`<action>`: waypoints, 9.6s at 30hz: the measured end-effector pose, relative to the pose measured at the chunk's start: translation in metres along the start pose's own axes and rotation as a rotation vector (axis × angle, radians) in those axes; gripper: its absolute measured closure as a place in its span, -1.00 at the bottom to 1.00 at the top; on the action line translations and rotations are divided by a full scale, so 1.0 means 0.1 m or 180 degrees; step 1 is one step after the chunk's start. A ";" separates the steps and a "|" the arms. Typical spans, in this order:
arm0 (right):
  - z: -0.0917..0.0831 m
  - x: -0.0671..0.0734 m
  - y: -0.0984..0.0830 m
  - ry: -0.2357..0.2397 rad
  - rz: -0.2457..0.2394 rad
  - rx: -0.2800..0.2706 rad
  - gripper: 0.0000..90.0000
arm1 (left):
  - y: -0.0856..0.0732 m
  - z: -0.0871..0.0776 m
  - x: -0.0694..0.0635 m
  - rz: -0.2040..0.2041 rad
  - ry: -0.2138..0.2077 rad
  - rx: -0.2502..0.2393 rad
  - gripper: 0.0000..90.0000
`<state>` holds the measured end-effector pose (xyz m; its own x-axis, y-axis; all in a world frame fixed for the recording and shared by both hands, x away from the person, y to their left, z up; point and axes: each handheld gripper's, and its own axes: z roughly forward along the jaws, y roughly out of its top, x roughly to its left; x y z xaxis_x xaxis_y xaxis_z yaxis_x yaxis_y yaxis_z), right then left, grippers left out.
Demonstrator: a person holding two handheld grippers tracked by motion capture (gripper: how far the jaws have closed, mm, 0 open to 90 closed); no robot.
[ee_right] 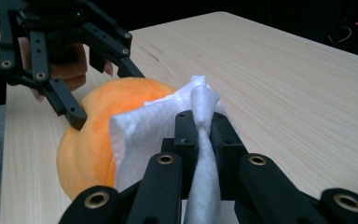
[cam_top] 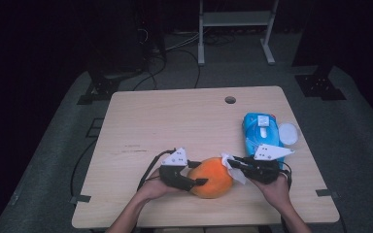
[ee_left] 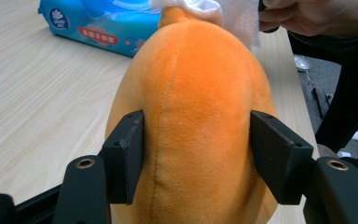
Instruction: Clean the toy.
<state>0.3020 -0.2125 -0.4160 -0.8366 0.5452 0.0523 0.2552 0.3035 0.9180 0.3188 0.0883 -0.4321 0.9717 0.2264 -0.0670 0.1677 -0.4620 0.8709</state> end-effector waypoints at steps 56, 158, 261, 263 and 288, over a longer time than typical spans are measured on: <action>0.02 0.07 0.12 -0.0157 -0.0305 0.0150 0.83 | 0.07 0.07 0.04 -0.0326 0.0161 -0.0108 -0.25; -0.05 0.04 0.01 0.0229 -0.0146 0.0117 0.83 | 0.08 0.16 0.01 -0.0383 -0.0044 0.0018 -0.80; 0.16 0.18 0.21 0.0241 -0.0316 0.0025 0.83 | 0.25 0.01 -0.10 0.0028 0.0306 -0.0097 -0.46; 0.15 0.17 0.17 0.0230 -0.0303 0.0020 0.83 | 0.24 0.00 -0.07 -0.0042 0.0304 -0.0150 -0.62; -0.18 -0.18 -0.11 -0.0107 0.0115 0.0021 0.82 | 0.09 0.19 0.01 -0.0112 -0.0140 -0.0403 -0.55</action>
<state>0.3054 -0.2392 -0.4199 -0.8101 0.5819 0.0719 0.2881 0.2883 0.9132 0.3247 0.0682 -0.4335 0.9724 0.2015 -0.1175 0.1822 -0.3420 0.9219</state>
